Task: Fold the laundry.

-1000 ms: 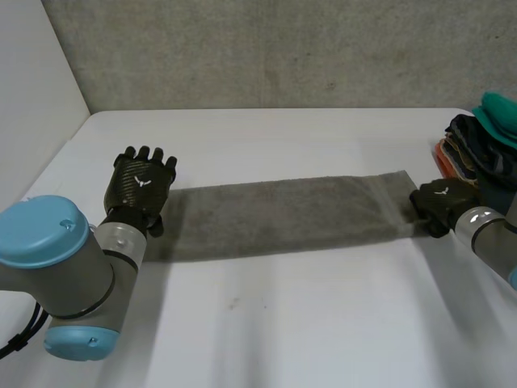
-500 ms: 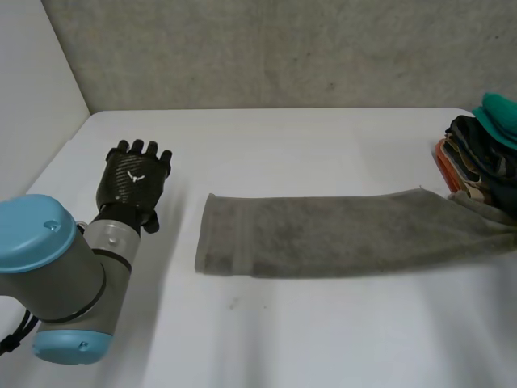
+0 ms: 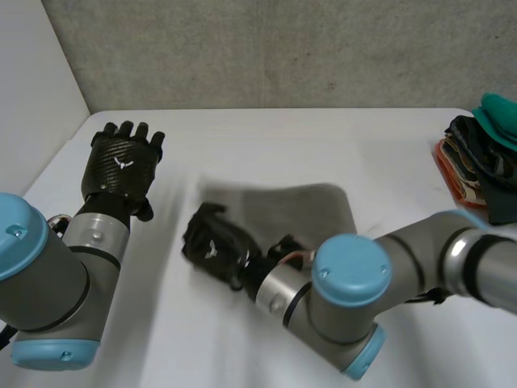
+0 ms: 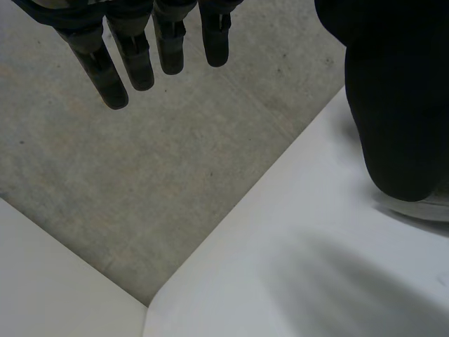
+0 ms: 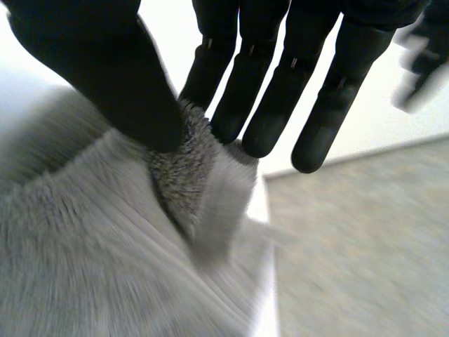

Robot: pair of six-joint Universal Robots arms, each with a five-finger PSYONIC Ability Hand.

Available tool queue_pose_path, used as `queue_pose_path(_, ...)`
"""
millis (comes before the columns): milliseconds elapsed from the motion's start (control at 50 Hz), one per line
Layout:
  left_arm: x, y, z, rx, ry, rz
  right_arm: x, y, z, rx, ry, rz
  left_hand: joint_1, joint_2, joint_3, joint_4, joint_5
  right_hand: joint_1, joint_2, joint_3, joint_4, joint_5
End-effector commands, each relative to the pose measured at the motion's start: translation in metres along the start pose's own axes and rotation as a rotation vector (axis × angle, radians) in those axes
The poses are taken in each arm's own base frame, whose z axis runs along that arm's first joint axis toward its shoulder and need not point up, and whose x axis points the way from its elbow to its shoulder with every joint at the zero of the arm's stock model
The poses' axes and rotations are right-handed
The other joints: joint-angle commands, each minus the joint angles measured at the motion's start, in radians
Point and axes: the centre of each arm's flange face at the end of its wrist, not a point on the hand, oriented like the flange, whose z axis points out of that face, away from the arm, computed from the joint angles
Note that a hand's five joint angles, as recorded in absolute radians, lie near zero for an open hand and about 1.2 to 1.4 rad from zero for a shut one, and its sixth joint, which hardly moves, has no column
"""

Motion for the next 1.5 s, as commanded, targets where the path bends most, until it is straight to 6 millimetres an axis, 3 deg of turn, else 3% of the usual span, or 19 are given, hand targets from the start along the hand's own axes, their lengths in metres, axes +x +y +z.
queue_pose_path(20, 0.003, 0.0, 0.0, 0.001, 0.008, 0.002, -0.002, 0.006, -0.005, -0.085, 0.006, 0.044, -0.016, -0.032, -0.037, -0.028, -0.05, -0.799, -0.838, -0.845, -0.848, -0.828)
queue_pose_path(160, 0.004, -0.009, 0.004, 0.033, 0.006, -0.002, 0.08, 0.029, -0.044, -0.309, 0.289, 0.372, -0.016, -0.032, -0.037, -0.028, -0.05, -0.799, -0.838, -0.845, -0.848, -0.828)
queue_pose_path(280, 0.03, -0.013, -0.002, 0.049, 0.083, -0.003, 0.081, 0.057, -0.079, -0.46, 0.27, 0.688, -0.016, -0.032, -0.037, -0.028, -0.05, -0.799, -0.838, -0.845, -0.848, -0.828)
queue_pose_path(380, 0.044, -0.006, -0.007, 0.028, 0.125, 0.004, 0.076, 0.094, -0.102, -0.606, 0.267, 0.716, -0.016, -0.032, -0.037, -0.028, -0.05, -0.799, -0.838, -0.845, -0.848, -0.828)
queue_pose_path(440, 0.046, -0.005, -0.008, 0.026, 0.134, 0.005, 0.07, 0.117, -0.115, -0.693, 0.249, 0.66, -0.016, -0.032, -0.037, -0.028, -0.05, -0.476, -0.516, -0.522, -0.526, -0.505)
queue_pose_path(460, 0.047, -0.005, -0.008, 0.027, 0.135, 0.005, 0.072, 0.124, -0.119, -0.724, 0.253, 0.633, -0.016, -0.032, -0.037, -0.028, -0.05, -0.032, -0.072, -0.079, -0.082, -0.062)
queue_pose_path(500, 0.048, -0.005, -0.009, 0.026, 0.137, 0.005, 0.074, 0.13, -0.124, -0.747, 0.256, 0.612, -0.016, -0.032, -0.037, -0.028, -0.05, 0.421, 0.381, 0.375, 0.371, 0.391)
queue_pose_path(580, 0.046, -0.007, -0.011, 0.03, 0.135, 0.004, 0.083, 0.142, -0.139, -0.808, 0.318, 0.58, -0.016, -0.032, -0.037, -0.028, -0.05, 0.423, 0.383, 0.377, 0.373, 0.393)
queue_pose_path(660, 0.045, -0.008, -0.011, 0.033, 0.13, 0.003, 0.128, 0.128, -0.146, -0.794, 0.465, 0.447, -0.016, -0.032, -0.037, -0.028, -0.05, 0.423, 0.383, 0.377, 0.373, 0.393)
queue_pose_path(780, 0.042, -0.009, -0.01, 0.032, 0.116, 0.002, 0.126, 0.099, -0.123, -0.71, 0.408, 0.293, -0.016, -0.032, -0.037, -0.028, -0.05, 0.423, 0.383, 0.377, 0.373, 0.393)
queue_pose_path(880, 0.04, -0.008, -0.009, 0.023, 0.105, 0.003, 0.08, 0.017, -0.059, -0.357, 0.276, 0.095, -0.016, -0.032, -0.037, -0.028, -0.05, 0.423, 0.383, 0.377, 0.373, 0.393)
queue_pose_path(940, 0.038, -0.008, -0.009, 0.022, 0.102, 0.003, 0.043, -0.003, -0.046, -0.227, 0.167, 0.037, -0.016, -0.032, -0.037, -0.028, -0.05, 0.423, 0.383, 0.377, 0.373, 0.393)
queue_pose_path(1040, 0.035, -0.014, -0.009, 0.038, 0.095, -0.001, -0.004, 0.002, -0.045, -0.185, 0.007, 0.071, -0.016, -0.032, -0.037, -0.028, -0.05, 0.423, 0.383, 0.377, 0.373, 0.393)
queue_pose_path(1120, 0.035, -0.02, -0.009, 0.056, 0.093, -0.012, -0.006, 0.003, -0.051, -0.184, -0.02, 0.13, -0.015, -0.031, -0.036, -0.027, -0.049, -0.61, -0.65, -0.657, -0.66, -0.64)
queue_pose_path(1160, 0.036, -0.025, -0.008, 0.071, 0.097, -0.037, 0.006, 0.002, -0.053, -0.187, 0.012, 0.179, -0.012, -0.028, -0.033, -0.024, -0.046, -0.776, -0.816, -0.822, -0.826, -0.806)
queue_pose_path(1180, 0.036, -0.027, -0.007, 0.078, 0.097, -0.049, 0.036, 0.005, -0.058, -0.192, 0.095, 0.253, -0.012, -0.028, -0.033, -0.024, -0.046, -0.799, -0.838, -0.845, -0.848, -0.828)
queue_pose_path(1260, 0.043, -0.048, -0.007, 0.138, 0.12, -0.131, 0.093, 0.027, -0.076, -0.212, 0.28, 0.5, -0.012, -0.028, -0.033, -0.024, -0.046, -0.799, -0.838, -0.845, -0.848, -0.828)
queue_pose_path(1400, 0.077, -0.065, -0.01, 0.164, 0.225, -0.244, 0.126, 0.054, -0.094, -0.235, 0.363, 0.96, -0.006, -0.022, -0.027, -0.018, -0.04, -0.799, -0.838, -0.845, -0.848, -0.828)
queue_pose_path(1500, 0.114, -0.056, -0.016, 0.083, 0.33, -0.255, 0.131, 0.064, -0.095, -0.308, 0.309, 1.044, 0.0, -0.017, -0.021, -0.012, -0.035, -0.799, -0.838, -0.845, -0.848, -0.828)
